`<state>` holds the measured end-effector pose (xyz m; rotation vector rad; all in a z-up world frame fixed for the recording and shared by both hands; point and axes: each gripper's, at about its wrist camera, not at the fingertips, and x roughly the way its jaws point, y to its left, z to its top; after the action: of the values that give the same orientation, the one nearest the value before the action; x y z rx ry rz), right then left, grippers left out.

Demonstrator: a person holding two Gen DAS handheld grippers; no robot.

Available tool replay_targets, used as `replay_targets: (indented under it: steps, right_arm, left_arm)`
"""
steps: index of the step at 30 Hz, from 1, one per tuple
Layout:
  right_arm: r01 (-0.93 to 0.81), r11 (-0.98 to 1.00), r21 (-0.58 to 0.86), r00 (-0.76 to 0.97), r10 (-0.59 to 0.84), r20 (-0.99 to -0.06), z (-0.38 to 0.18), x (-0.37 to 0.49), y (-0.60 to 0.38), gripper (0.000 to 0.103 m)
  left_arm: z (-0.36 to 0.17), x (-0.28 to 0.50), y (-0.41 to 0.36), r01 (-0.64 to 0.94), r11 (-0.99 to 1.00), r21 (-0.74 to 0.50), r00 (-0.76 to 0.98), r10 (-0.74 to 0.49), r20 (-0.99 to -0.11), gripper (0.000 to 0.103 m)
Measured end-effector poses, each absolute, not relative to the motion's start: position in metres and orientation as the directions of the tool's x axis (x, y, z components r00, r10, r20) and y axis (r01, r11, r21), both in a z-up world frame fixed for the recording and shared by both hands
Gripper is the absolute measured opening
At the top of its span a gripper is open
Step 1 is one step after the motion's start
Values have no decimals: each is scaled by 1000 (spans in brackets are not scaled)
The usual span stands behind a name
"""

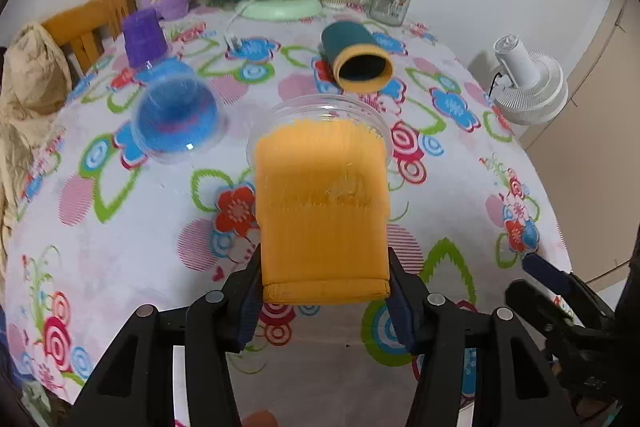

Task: Flip cup upside down
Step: 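Rotate the right gripper to turn the orange cup rim-down, then lower the orange cup onto the table and open the right gripper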

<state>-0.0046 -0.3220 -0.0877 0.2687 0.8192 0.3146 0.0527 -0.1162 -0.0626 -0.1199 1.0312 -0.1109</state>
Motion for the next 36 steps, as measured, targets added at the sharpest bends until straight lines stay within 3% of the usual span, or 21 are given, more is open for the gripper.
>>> replay_targets:
  steps: [17, 31, 36]
  right_arm:
    - [-295, 894, 337, 617, 447, -648, -72, 13, -279, 84]
    - [-292, 896, 335, 609, 445, -657, -74, 13, -277, 84]
    - [-300, 897, 326, 599, 443, -667, -75, 15, -272, 84]
  left_arm:
    - [-33, 38, -100, 64, 993, -95, 436, -114, -893, 56]
    - [-25, 32, -104, 104, 992, -70, 427, -108, -898, 56]
    - [-23, 30, -104, 104, 992, -69, 431, -107, -896, 78]
